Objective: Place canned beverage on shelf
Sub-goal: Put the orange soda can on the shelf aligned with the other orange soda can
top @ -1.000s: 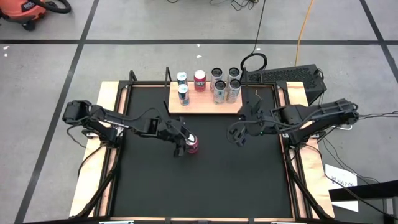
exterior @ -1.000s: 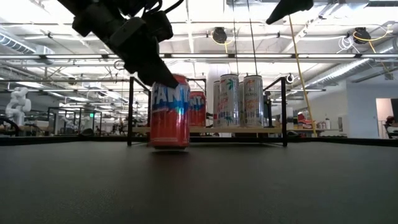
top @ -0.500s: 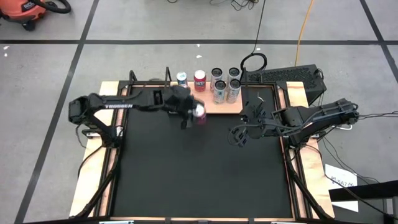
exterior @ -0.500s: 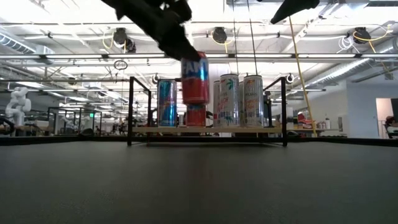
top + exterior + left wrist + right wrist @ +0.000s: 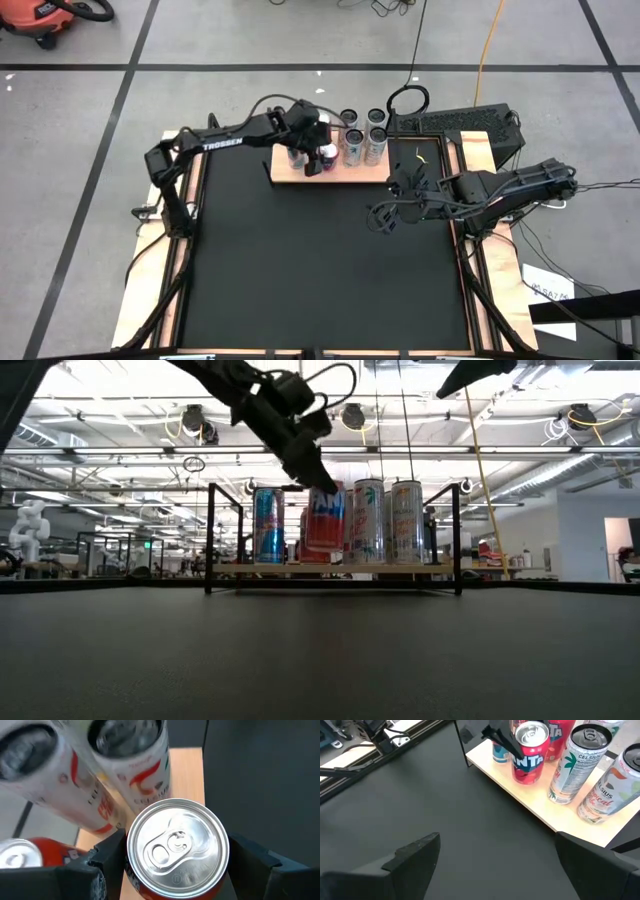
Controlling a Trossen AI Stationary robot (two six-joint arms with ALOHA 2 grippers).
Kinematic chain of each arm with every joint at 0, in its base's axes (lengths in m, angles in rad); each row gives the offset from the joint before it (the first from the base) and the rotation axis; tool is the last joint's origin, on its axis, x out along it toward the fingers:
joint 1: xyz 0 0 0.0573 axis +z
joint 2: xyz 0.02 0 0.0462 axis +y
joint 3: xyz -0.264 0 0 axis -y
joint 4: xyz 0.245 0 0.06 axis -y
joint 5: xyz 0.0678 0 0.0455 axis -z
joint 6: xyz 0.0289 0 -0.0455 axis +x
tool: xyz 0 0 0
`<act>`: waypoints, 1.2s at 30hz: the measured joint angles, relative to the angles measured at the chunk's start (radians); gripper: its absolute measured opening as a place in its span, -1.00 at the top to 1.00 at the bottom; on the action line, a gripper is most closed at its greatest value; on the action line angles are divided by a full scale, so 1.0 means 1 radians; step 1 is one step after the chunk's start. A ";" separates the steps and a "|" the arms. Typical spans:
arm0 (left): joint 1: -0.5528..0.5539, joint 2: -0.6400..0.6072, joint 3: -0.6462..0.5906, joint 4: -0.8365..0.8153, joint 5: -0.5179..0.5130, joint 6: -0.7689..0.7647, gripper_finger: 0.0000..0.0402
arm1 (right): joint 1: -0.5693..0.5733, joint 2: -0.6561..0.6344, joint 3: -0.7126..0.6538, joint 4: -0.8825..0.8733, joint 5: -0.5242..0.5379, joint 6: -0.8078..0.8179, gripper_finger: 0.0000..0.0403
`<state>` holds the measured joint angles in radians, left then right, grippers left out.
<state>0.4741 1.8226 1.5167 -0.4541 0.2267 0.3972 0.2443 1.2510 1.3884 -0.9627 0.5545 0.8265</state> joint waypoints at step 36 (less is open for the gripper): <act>0.068 0.053 0.001 0.011 0.029 0.027 -0.68 | -0.018 0.000 0.000 0.009 0.074 0.018 -0.88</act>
<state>0.5423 1.8755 1.5181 -0.4433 0.2556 0.4242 0.2261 1.2510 1.3884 -0.9539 0.6285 0.8448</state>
